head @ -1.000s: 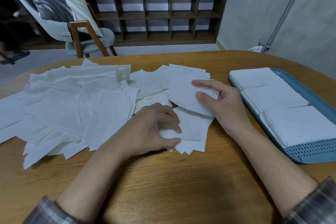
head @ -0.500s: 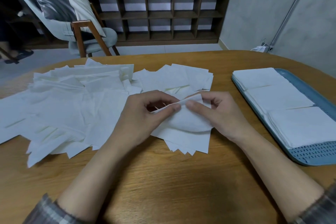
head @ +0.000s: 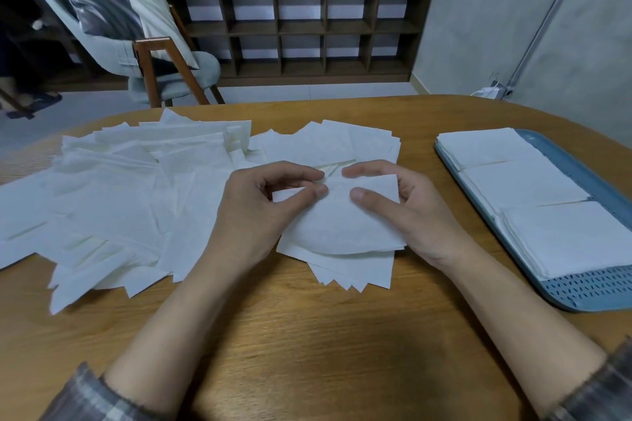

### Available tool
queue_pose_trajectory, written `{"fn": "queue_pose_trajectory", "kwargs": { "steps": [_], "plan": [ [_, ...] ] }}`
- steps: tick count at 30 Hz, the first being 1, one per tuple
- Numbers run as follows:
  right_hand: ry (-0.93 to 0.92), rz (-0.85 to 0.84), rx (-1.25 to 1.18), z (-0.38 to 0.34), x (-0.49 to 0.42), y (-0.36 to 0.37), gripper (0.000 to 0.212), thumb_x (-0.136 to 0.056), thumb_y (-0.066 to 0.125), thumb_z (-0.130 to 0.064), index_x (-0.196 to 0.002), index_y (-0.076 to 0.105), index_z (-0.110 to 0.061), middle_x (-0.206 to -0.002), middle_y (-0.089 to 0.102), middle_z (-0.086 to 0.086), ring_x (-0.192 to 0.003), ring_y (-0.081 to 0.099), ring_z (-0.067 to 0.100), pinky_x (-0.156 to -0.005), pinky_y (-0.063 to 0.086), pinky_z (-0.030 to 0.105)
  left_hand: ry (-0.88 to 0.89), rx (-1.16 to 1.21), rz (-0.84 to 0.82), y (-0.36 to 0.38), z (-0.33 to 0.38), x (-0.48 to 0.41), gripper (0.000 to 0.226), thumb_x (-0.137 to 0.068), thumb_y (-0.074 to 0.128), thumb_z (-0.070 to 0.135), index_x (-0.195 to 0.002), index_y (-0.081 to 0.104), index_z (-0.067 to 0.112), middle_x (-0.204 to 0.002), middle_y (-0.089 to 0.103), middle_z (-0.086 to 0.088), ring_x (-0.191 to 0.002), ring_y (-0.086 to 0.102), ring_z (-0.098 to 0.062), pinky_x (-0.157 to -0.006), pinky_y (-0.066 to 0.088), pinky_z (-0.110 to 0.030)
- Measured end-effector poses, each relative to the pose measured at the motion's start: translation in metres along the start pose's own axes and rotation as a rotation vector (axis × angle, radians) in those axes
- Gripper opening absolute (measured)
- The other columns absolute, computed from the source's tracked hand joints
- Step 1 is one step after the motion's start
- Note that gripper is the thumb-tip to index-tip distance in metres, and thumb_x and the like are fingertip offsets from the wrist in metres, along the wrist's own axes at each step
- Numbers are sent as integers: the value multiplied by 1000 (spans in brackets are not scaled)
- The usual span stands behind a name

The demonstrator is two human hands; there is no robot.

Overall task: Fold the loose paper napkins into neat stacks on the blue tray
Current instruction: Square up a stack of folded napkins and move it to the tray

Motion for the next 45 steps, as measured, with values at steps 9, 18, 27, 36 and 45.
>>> {"fn": "queue_pose_trajectory", "kwargs": {
  "steps": [9,18,27,36,45],
  "plan": [
    [18,11,34,0,1,1,20,-100,70,-12,-118,74,-19,-111,76,-14,-99,70,2,-74,50,14,-35,-10,22,2,-5,1,9,-87,86,25,-96,84,28,-90,80,14,-95,74,-1,-83,57,-19],
    [24,25,-7,-1,2,0,17,-99,69,-10,-114,75,-15,-109,78,-9,-96,72,6,-72,52,16,-29,-25,-75,10,-6,-1,18,-86,86,32,-104,80,32,-117,75,19,-118,66,0,-104,51,-29],
    [48,99,-27,1,1,-5,12,-102,65,-15,-103,77,-11,-94,77,-9,-85,70,3,-65,49,14,-13,63,-57,9,-4,1,13,-86,86,18,-99,81,20,-100,80,10,-101,74,-6,-85,59,-25],
    [52,108,30,1,1,-6,11,-102,67,-23,-101,78,-21,-99,77,-11,-93,71,5,-68,49,14,-34,16,-76,12,-7,2,10,-86,85,25,-96,83,23,-100,80,13,-99,74,-4,-80,57,-25],
    [43,82,64,0,1,-2,11,-101,68,-23,-104,78,-18,-101,78,-8,-94,71,8,-73,50,19,-51,-14,-78,13,-9,2,1,-90,83,21,-89,83,21,-93,80,10,-95,74,-7,-86,58,-33]
  ]
}}
Point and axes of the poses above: each hand's wrist, its own x-axis away from the middle knuckle, its own y-axis out of the palm, z = x × y, the point moved 9 cm from there along -x, towards the middle knuckle
